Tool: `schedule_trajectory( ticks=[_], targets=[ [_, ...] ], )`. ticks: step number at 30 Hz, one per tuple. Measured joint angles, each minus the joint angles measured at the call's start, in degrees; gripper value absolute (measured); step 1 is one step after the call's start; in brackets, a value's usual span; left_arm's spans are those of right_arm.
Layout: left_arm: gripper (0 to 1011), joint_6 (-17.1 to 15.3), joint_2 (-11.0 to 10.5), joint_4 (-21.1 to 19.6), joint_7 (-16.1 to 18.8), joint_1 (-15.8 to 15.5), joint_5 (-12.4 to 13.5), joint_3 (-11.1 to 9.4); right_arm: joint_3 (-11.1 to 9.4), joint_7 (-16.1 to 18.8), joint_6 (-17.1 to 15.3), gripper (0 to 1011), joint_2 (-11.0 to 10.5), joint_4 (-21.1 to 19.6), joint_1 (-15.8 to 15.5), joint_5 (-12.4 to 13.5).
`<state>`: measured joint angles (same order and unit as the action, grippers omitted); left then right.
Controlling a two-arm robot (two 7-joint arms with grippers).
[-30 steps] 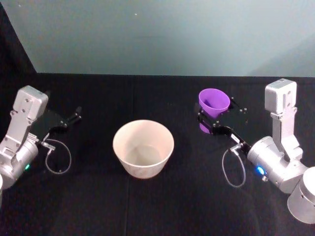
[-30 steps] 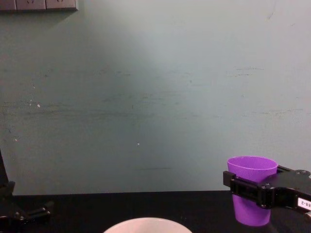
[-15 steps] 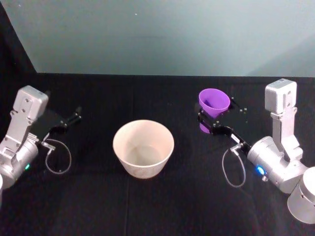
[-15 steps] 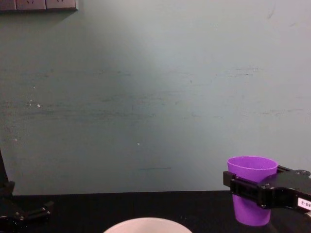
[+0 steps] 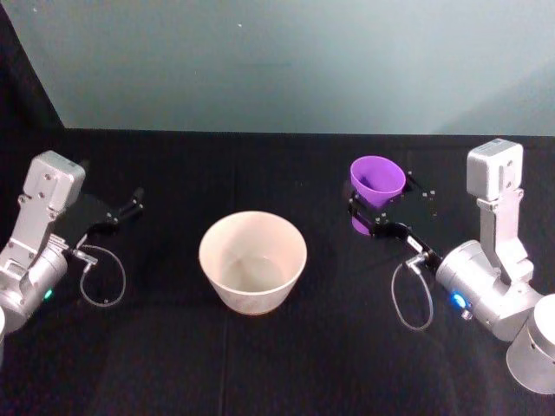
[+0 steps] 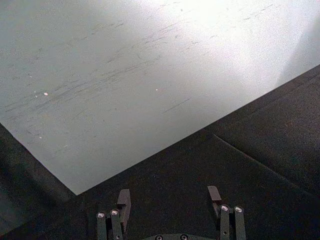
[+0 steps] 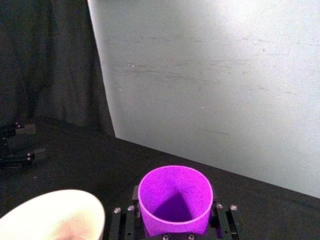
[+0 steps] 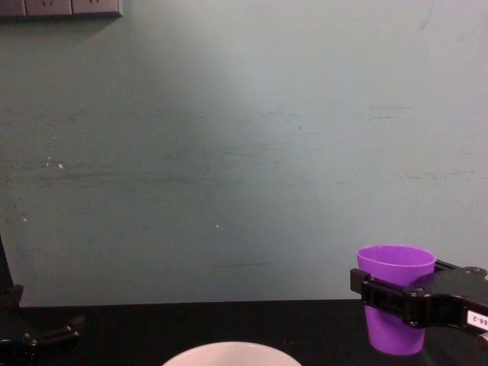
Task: Pick up the cup and pour the mung beans from the cup into the bowl.
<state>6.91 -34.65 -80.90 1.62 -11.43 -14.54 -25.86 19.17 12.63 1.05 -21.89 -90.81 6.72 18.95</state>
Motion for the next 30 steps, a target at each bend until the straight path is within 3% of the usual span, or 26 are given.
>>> schedule_trajectory(
  ticks=[30],
  targets=[
    [1000,0.0,0.0,0.0,0.0,0.0,0.0,0.0,0.0,0.0,0.0,730,0.0,0.0,0.0,0.0]
  ],
)
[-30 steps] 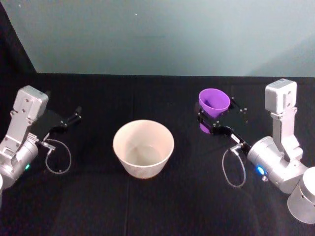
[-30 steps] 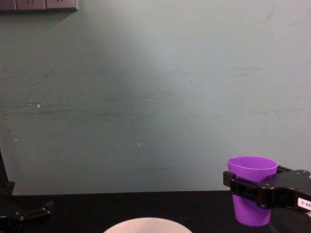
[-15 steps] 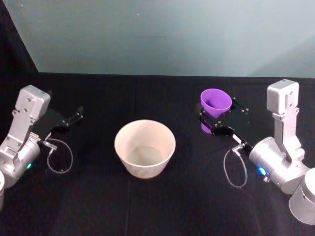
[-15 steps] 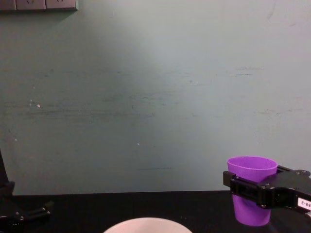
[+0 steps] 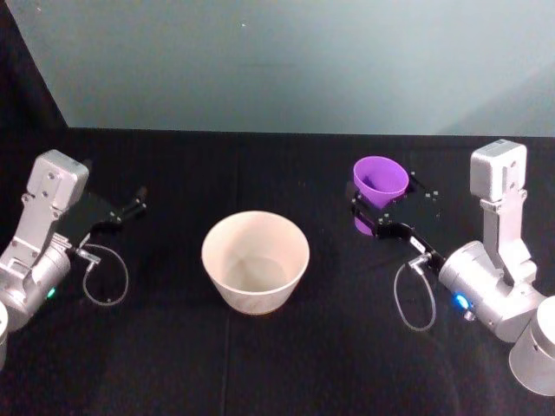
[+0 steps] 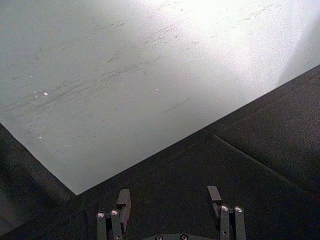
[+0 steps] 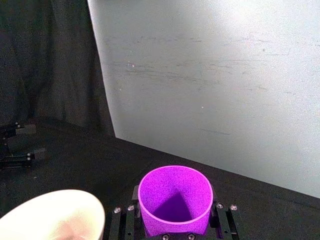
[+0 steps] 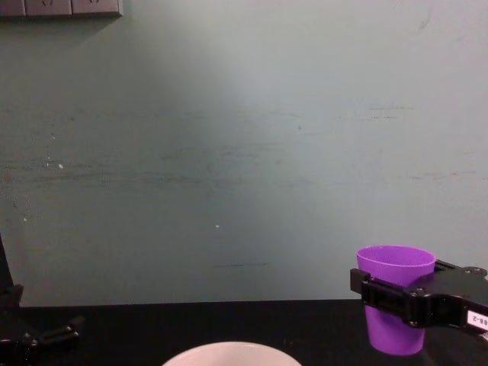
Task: Pick up the cup and pour the mung beans from the cup into the bowl.
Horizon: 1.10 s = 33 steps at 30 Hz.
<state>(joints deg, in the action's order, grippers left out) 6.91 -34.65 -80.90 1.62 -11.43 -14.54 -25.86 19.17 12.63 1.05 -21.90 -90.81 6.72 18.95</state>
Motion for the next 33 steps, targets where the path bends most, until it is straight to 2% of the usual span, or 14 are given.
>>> schedule_trajectory(
  ticks=[27,31,33],
  targets=[
    [1000,0.0,0.0,0.0,0.0,0.0,0.0,0.0,0.0,0.0,0.0,730,0.0,0.0,0.0,-0.1],
    [1000,0.0,0.0,0.0,0.0,0.0,0.0,0.0,-0.2,0.2,0.0,731,0.2,0.0,0.0,-1.1],
    [1000,0.0,0.0,0.0,0.0,0.0,0.0,0.0,0.0,0.3,0.1,730,0.0,-0.1,0.2,-2.6]
  ],
)
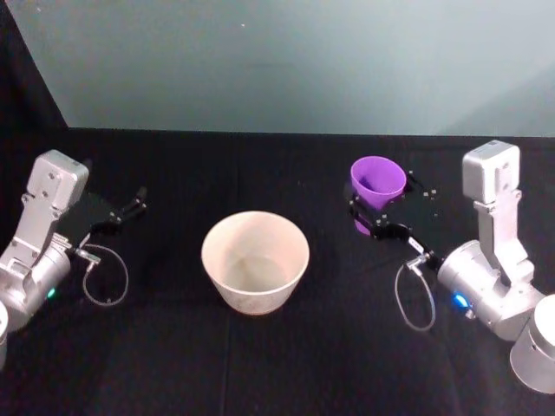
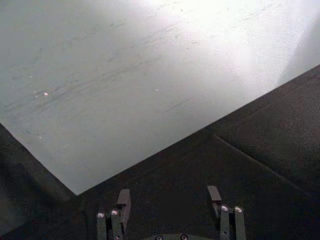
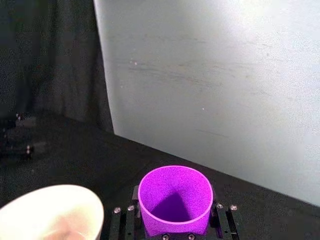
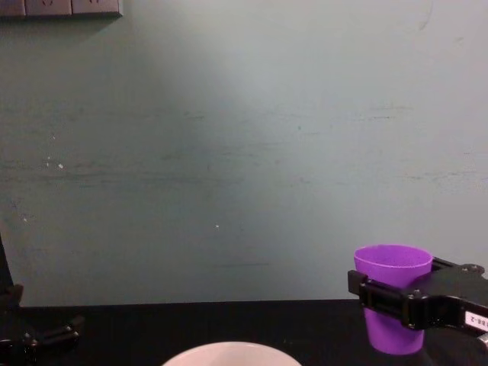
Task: Pick up the cup and pour the mung beans from the cup into the bowl.
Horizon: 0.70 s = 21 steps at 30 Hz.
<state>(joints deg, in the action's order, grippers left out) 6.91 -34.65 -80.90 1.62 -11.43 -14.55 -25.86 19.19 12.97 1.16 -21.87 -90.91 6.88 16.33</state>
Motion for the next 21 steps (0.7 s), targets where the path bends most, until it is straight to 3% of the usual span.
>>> schedule_trajectory(
  ticks=[5,8,12,15,21],
  targets=[
    [1000,0.0,0.0,0.0,0.0,0.0,0.0,0.0,1.4,-0.2,0.0,730,-1.2,-0.8,0.8,-5.2],
    [1000,0.0,0.0,0.0,0.0,0.0,0.0,0.0,3.5,-0.9,-1.2,730,-2.7,-1.8,2.0,-11.6],
    [1000,0.0,0.0,0.0,0.0,0.0,0.0,0.0,5.9,-1.5,-2.8,730,-4.1,-2.7,3.3,-17.7],
    [1000,0.0,0.0,0.0,0.0,0.0,0.0,0.0,8.8,-1.7,-5.6,730,-5.6,-4.0,5.1,-25.2],
    [1000,0.0,0.0,0.0,0.0,0.0,0.0,0.0,11.3,-1.1,-8.2,730,-6.2,-4.9,7.2,-31.6]
  ],
)
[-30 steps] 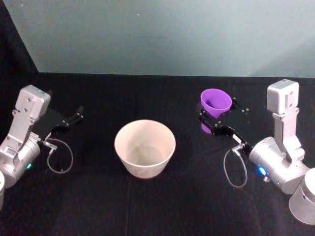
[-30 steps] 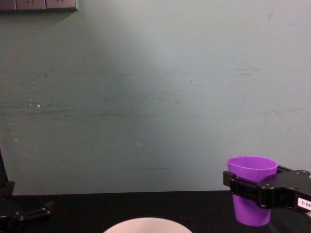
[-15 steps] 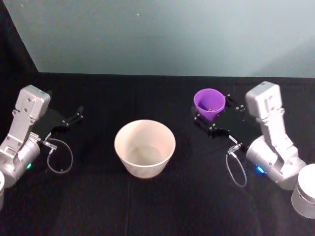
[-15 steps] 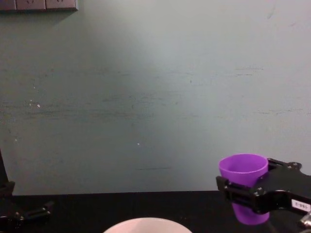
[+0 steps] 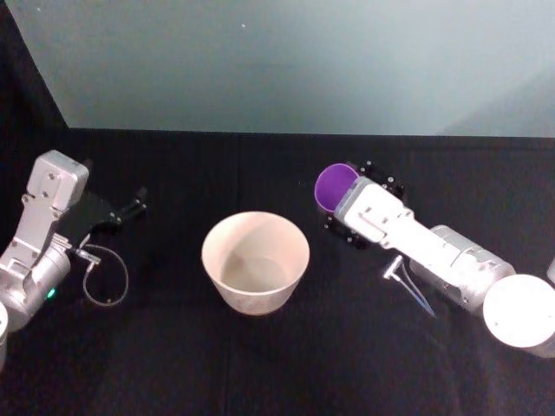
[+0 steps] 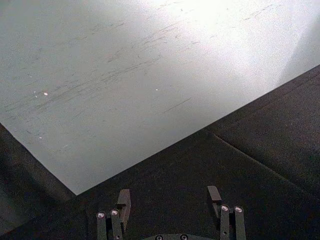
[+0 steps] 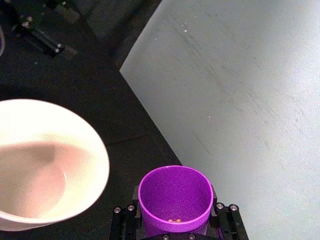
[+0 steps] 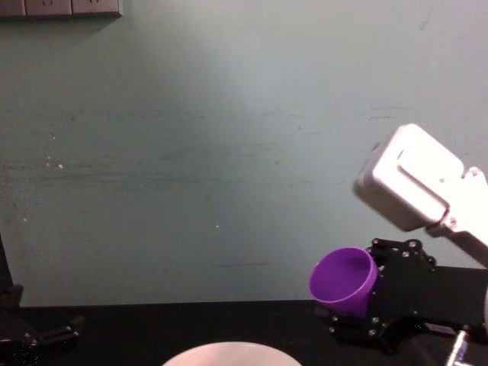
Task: Pick up the cup and pour the mung beans from the cup into the bowl.
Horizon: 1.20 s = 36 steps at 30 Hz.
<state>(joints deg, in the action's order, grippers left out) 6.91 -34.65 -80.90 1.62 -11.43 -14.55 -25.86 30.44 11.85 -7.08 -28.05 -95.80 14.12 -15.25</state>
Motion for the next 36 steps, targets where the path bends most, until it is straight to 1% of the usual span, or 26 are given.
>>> schedule_trajectory(
  ticks=[1,3,4,6,7,8,9,11,12,13,14,16,19,20,21,25,26,27,28,30,31,35,36],
  targets=[
    [1000,0.0,0.0,0.0,0.0,0.0,0.0,0.0,0.6,0.4,-0.5,730,0.0,-0.2,0.5,-1.3],
    [1000,0.0,0.0,0.0,0.0,0.0,0.0,0.0,1.0,0.7,-0.9,730,0.0,-0.3,0.9,-2.4],
    [1000,0.0,0.0,0.0,0.0,0.0,0.0,0.0,1.5,1.1,-1.3,730,0.1,-0.4,1.4,-3.7],
    [1000,0.0,0.0,0.0,0.0,0.0,0.0,0.0,2.0,1.5,-1.6,730,0.2,-0.4,1.9,-4.9],
    [1000,0.0,0.0,0.0,0.0,0.0,0.0,0.0,2.6,1.9,-1.8,730,0.3,-0.5,2.5,-6.0],
    [1000,0.0,0.0,0.0,0.0,0.0,0.0,0.0,2.6,1.9,-1.8,730,0.3,-0.5,2.5,-6.0],
    [1000,0.0,0.0,0.0,0.0,0.0,0.0,0.0,3.2,2.4,-2.1,730,0.5,-0.5,3.1,-7.3],
    [1000,0.0,0.0,0.0,0.0,0.0,0.0,0.0,3.8,2.9,-2.4,730,0.7,-0.5,3.7,-8.4],
    [1000,0.0,0.0,0.0,0.0,0.0,0.0,0.0,4.9,3.8,-2.9,730,0.9,-0.5,4.7,-10.4],
    [1000,0.0,0.0,0.0,0.0,0.0,0.0,0.0,4.9,3.8,-2.9,730,0.9,-0.5,4.7,-10.4],
    [1000,0.0,0.0,0.0,0.0,0.0,0.0,0.0,5.5,4.3,-3.3,730,1.1,-0.4,5.3,-11.8],
    [1000,0.0,0.0,0.0,0.0,0.0,0.0,0.0,6.2,4.8,-3.6,730,1.2,-0.4,5.9,-13.2],
    [1000,0.0,0.0,0.0,0.0,0.0,0.0,0.0,7.7,5.9,-4.2,730,1.6,-0.3,7.2,-16.2],
    [1000,0.0,0.0,0.0,0.0,0.0,0.0,0.0,7.7,5.9,-4.2,730,1.6,-0.3,7.2,-16.2],
    [1000,0.0,0.0,0.0,0.0,0.0,0.0,0.0,8.3,6.4,-4.4,730,1.7,-0.3,7.7,-17.6],
    [1000,0.0,0.0,0.0,0.0,0.0,0.0,0.0,9.6,7.3,-4.9,730,1.8,-0.2,8.6,-20.2],
    [1000,0.0,0.0,0.0,0.0,0.0,0.0,0.0,10.2,7.8,-5.2,730,1.9,-0.2,9.0,-21.6],
    [1000,0.0,0.0,0.0,0.0,0.0,0.0,0.0,10.5,8.1,-5.4,730,1.9,-0.3,9.2,-22.3],
    [1000,0.0,0.0,0.0,0.0,0.0,0.0,0.0,11.1,8.5,-5.6,730,1.9,-0.3,9.5,-23.5],
    [1000,0.0,0.0,0.0,0.0,0.0,0.0,0.0,11.8,9.1,-5.7,730,1.9,-0.4,9.8,-25.1],
    [1000,0.0,0.0,0.0,0.0,0.0,0.0,0.0,11.8,9.1,-5.7,730,1.9,-0.4,9.8,-25.1],
    [1000,0.0,0.0,0.0,0.0,0.0,0.0,0.0,13.6,9.8,-6.1,730,1.8,-0.6,10.6,-29.4],
    [1000,0.0,0.0,0.0,0.0,0.0,0.0,0.0,13.6,9.8,-6.1,730,1.8,-0.6,10.6,-29.4]
  ],
)
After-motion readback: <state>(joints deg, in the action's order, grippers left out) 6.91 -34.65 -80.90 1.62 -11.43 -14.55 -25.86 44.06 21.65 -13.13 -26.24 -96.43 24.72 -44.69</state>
